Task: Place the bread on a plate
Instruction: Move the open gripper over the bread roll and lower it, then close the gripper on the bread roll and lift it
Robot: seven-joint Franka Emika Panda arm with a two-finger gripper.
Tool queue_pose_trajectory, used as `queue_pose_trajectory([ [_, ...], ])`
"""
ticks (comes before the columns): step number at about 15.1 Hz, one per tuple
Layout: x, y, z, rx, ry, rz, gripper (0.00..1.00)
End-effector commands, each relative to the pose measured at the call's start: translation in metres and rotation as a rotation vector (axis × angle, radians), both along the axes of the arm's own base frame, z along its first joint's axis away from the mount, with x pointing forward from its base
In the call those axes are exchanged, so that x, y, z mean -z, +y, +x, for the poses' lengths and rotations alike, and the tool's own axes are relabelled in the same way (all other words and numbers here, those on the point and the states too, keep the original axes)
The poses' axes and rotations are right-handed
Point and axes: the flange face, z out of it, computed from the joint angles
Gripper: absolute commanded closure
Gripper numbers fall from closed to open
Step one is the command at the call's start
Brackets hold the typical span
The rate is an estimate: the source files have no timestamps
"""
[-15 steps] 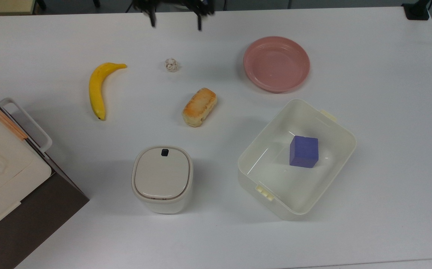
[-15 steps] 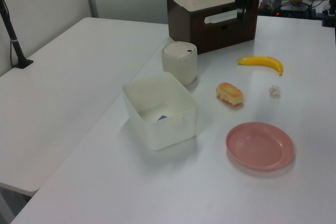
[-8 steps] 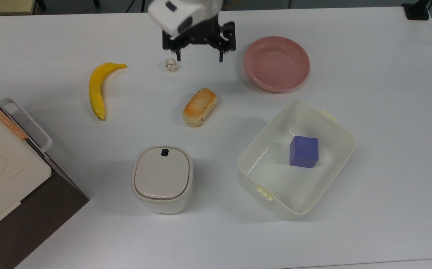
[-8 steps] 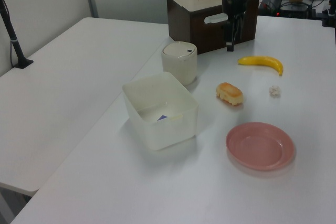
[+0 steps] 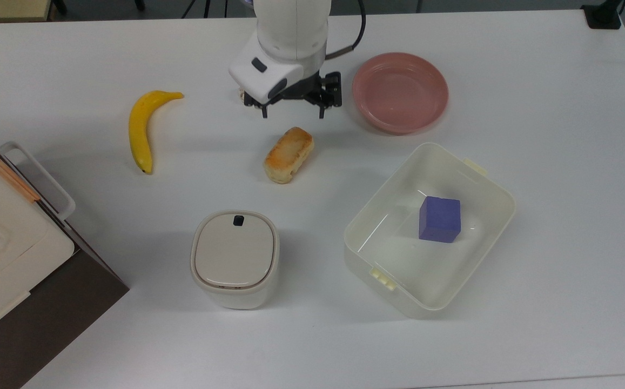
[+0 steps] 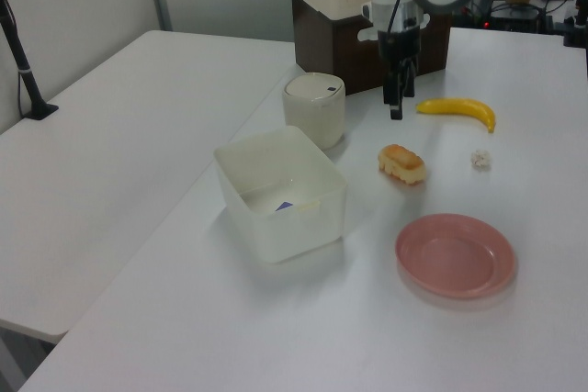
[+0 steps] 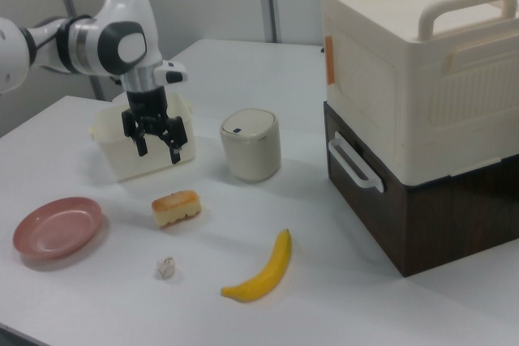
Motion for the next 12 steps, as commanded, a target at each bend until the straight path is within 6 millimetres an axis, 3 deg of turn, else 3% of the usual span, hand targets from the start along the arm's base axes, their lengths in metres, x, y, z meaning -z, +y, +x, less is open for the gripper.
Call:
queue_pose_trajectory([
  [1,0.029,0.006,-0.011,-0.012,-0.035,-0.029,0.00],
  [3,0.048,0.013,-0.016,-0.037,-0.040,-0.045,0.00],
  [7,0.079,0.007,-0.012,-0.028,-0.005,-0.075,0.00],
  [12,0.096,-0.002,-0.010,-0.032,0.020,-0.107,0.00],
])
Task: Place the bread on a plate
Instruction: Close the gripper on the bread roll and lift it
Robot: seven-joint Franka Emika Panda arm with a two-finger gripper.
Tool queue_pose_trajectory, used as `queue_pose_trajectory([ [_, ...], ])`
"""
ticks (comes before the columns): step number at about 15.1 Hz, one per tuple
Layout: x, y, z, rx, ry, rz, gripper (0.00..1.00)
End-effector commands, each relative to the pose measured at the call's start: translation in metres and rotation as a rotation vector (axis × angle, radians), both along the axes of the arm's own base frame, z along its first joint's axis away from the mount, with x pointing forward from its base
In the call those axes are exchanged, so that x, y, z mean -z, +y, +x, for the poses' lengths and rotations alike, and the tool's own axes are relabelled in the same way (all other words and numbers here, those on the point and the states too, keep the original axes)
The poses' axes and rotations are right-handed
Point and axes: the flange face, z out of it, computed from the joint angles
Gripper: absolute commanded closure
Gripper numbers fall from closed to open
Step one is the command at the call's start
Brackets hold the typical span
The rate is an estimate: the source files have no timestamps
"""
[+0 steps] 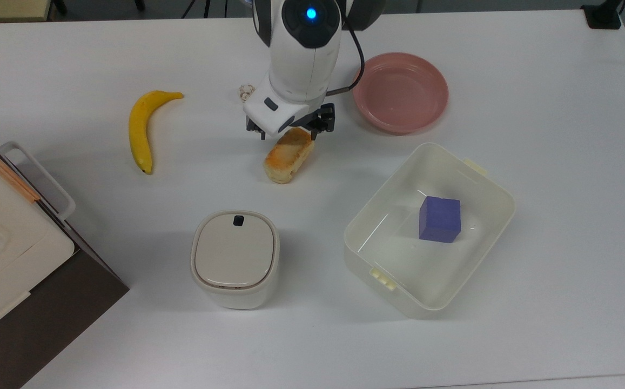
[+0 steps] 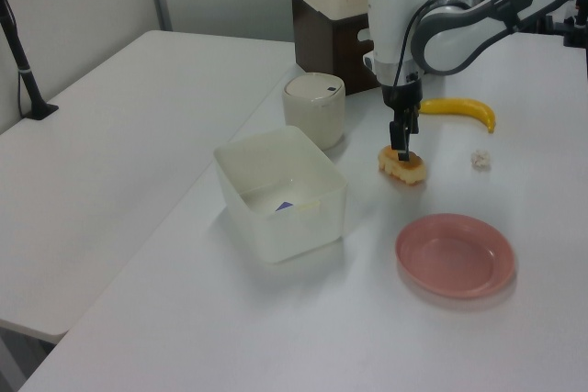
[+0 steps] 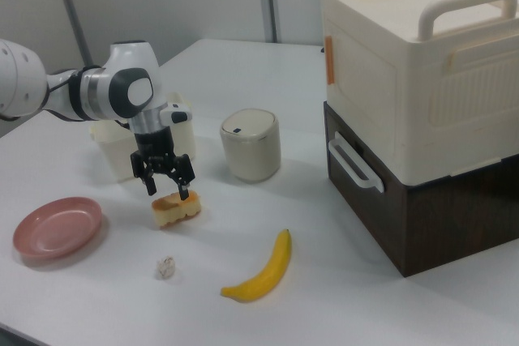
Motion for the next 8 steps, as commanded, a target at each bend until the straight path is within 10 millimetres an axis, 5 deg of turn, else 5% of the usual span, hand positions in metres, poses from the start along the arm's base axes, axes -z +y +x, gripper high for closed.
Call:
queue_pose_trajectory([
  [1,0.008,-0.009,0.000,0.017,-0.013,-0.023,0.00],
  [8,0.046,-0.009,0.002,-0.005,0.041,-0.054,0.00],
])
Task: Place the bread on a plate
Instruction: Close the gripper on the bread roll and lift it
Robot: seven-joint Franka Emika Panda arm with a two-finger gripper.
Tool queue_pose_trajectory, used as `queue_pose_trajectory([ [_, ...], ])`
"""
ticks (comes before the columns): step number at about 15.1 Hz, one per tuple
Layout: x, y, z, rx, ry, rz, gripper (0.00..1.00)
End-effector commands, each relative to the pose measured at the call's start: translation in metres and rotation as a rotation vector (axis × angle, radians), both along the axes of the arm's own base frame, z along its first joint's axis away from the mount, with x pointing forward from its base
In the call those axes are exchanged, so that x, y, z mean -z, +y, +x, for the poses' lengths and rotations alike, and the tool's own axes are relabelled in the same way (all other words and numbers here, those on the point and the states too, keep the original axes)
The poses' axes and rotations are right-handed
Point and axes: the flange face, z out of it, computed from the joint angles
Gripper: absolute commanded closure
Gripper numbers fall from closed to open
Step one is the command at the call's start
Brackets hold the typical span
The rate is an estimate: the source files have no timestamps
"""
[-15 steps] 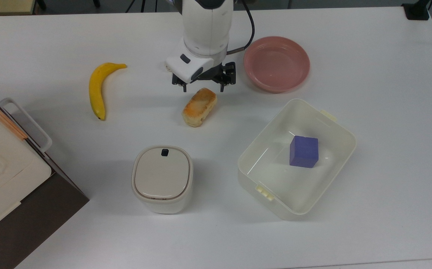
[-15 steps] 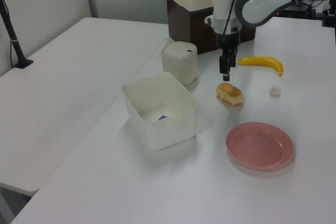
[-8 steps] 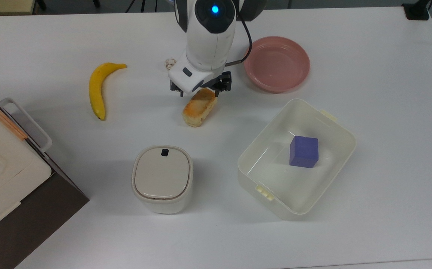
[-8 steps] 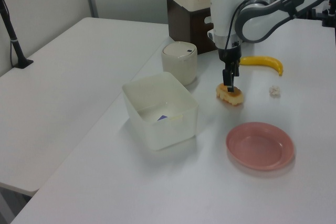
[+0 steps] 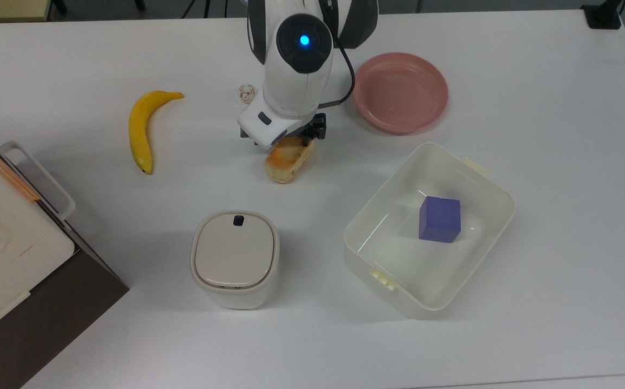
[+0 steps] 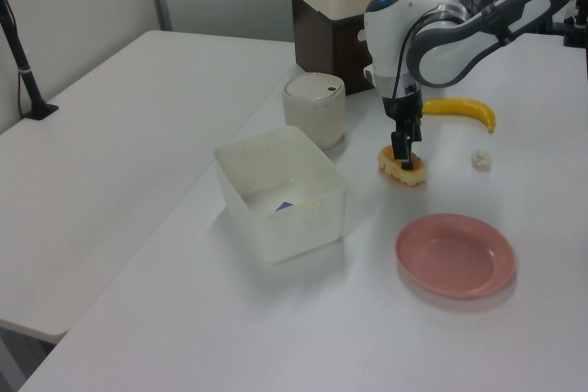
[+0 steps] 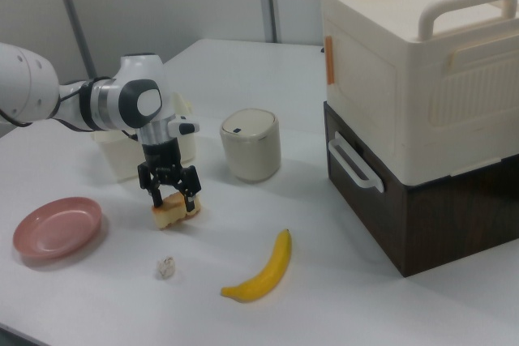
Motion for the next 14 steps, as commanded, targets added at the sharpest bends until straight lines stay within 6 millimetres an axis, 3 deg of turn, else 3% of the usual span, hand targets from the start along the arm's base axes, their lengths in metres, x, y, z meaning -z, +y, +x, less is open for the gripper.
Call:
queue_pose_trajectory([
  [1,0.023,0.003,0.000,-0.012,0.007,-0.032,0.00],
  [5,0.034,0.009,0.001,-0.014,0.011,-0.032,0.03],
  [7,0.035,0.009,0.001,-0.016,0.013,-0.032,0.28],
  [10,0.042,0.009,0.002,-0.017,0.018,-0.031,0.91],
  [11,0.042,0.009,0.003,-0.017,0.010,-0.029,1.00],
  [14,0.041,0.009,0.004,-0.012,0.007,-0.027,1.00],
])
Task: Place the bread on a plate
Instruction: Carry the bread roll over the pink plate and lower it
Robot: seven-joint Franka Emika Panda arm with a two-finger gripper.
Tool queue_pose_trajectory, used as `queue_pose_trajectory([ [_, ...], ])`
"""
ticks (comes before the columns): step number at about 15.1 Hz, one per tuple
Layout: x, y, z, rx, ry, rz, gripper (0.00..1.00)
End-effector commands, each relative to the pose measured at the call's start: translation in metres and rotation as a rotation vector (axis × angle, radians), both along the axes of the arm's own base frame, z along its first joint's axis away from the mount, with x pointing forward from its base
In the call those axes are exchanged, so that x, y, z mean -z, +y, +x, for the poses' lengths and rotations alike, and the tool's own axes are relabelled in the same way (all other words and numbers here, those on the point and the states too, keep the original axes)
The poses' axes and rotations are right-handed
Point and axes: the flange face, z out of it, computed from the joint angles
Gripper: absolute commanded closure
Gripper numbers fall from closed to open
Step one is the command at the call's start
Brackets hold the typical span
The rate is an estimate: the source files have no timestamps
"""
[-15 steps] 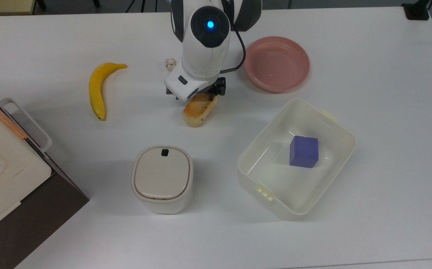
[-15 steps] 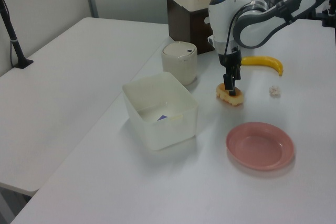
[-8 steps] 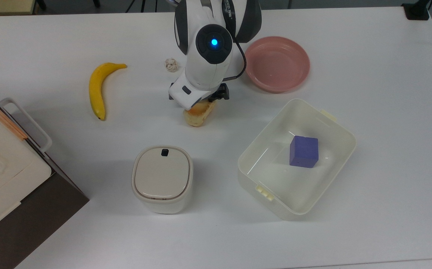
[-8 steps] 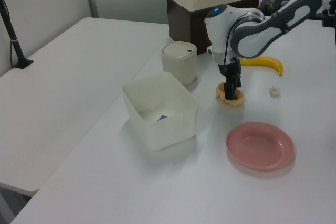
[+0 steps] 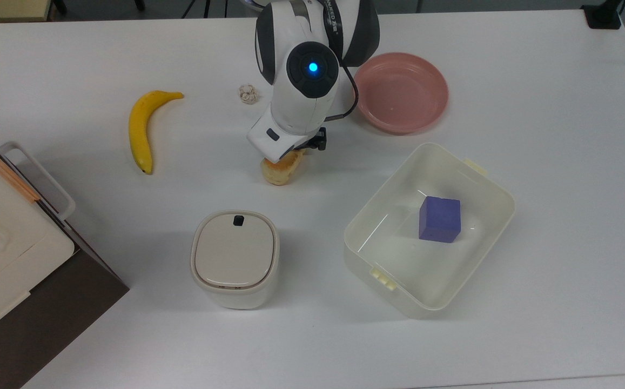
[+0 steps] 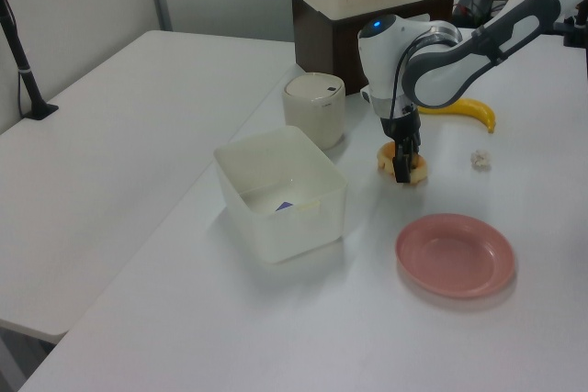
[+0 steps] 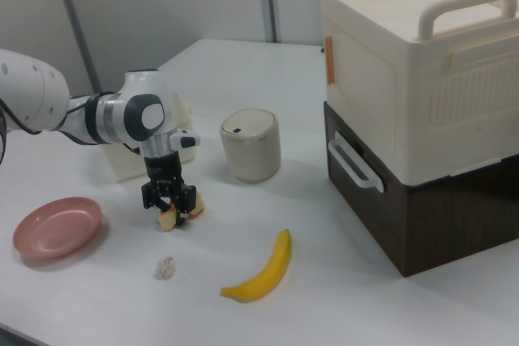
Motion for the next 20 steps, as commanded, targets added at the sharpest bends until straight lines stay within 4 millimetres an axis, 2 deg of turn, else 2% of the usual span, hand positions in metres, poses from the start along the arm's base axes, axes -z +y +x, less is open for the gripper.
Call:
queue_pose_trajectory([
  [1,0.002,0.000,0.003,0.011,-0.031,-0.016,1.00],
  [2,-0.005,0.000,0.004,0.016,-0.044,-0.015,1.00],
  [6,-0.078,0.009,0.005,0.015,-0.140,0.001,1.00],
  [8,-0.111,0.036,-0.002,-0.024,-0.149,0.011,1.00],
  [10,-0.131,0.066,-0.007,-0.067,-0.124,0.016,1.00],
  [12,-0.136,0.107,-0.023,-0.119,-0.082,0.012,1.00],
  [15,-0.135,0.155,-0.044,-0.132,-0.073,-0.008,1.00],
  [20,-0.129,0.197,-0.067,-0.138,-0.064,-0.029,1.00],
])
